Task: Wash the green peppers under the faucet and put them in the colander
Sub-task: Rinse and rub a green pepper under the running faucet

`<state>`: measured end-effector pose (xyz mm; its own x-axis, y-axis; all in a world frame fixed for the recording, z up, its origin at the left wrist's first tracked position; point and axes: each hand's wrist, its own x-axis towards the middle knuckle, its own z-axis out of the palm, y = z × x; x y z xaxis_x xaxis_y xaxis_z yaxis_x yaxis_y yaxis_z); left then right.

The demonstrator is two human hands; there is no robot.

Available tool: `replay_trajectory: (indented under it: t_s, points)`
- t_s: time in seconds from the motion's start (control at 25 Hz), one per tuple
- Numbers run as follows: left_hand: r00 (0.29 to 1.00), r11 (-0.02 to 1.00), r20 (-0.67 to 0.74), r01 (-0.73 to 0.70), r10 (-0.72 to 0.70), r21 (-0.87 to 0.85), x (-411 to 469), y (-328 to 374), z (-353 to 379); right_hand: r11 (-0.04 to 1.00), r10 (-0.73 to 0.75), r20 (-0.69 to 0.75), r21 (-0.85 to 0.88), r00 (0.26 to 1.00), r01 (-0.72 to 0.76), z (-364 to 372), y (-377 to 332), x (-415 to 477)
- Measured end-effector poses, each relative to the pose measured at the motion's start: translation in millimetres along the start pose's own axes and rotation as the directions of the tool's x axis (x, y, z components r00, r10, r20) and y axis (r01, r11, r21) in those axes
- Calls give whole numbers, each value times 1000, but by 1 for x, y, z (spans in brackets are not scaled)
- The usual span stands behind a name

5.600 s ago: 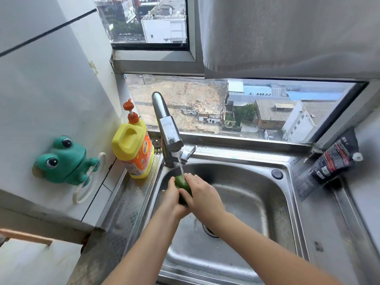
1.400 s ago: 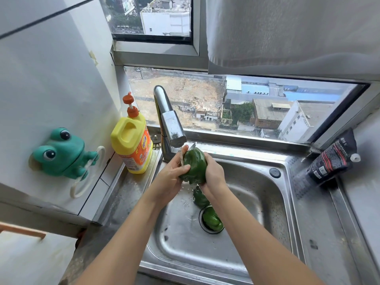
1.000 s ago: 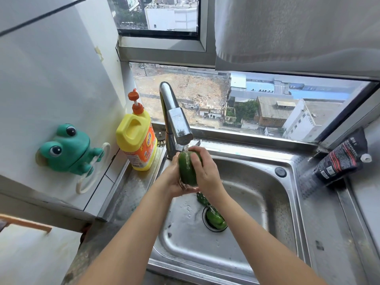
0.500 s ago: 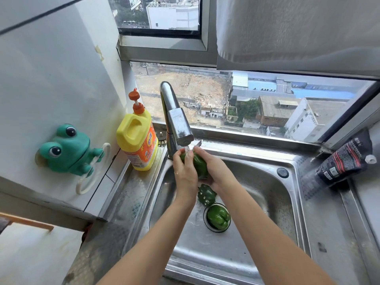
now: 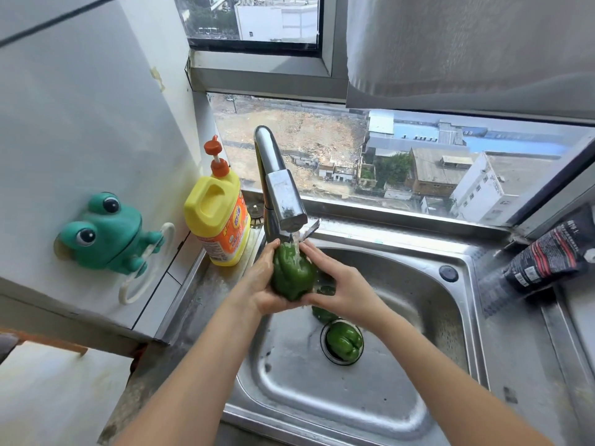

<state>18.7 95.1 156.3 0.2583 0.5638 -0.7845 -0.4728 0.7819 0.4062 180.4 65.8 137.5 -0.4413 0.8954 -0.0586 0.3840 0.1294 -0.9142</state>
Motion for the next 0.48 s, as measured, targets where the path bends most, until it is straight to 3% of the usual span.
replay_trajectory:
  t_s: [0.12, 0.24, 0.36, 0.4, 0.48]
  points:
    - [999, 992, 22, 25, -28, 120, -6, -3, -9, 937, 193, -101, 313, 976, -153, -27, 5, 7]
    - [997, 941, 56, -75, 60, 330, -6, -12, -16, 888, 399, -274, 355, 875, -293, -49, 17, 45]
    - [970, 826, 133, -245, 206, 508, -1, -22, -24, 856, 508, -112, 172, 854, -487, -50, 23, 79]
    - [952, 771, 152, -305, 267, 559, 0, -25, -27, 850, 522, -50, 111, 852, -515, -48, 24, 88]
    - [911, 676, 181, -398, 371, 620, 4, -28, -35, 862, 487, 21, 147, 873, -484, -40, 25, 102]
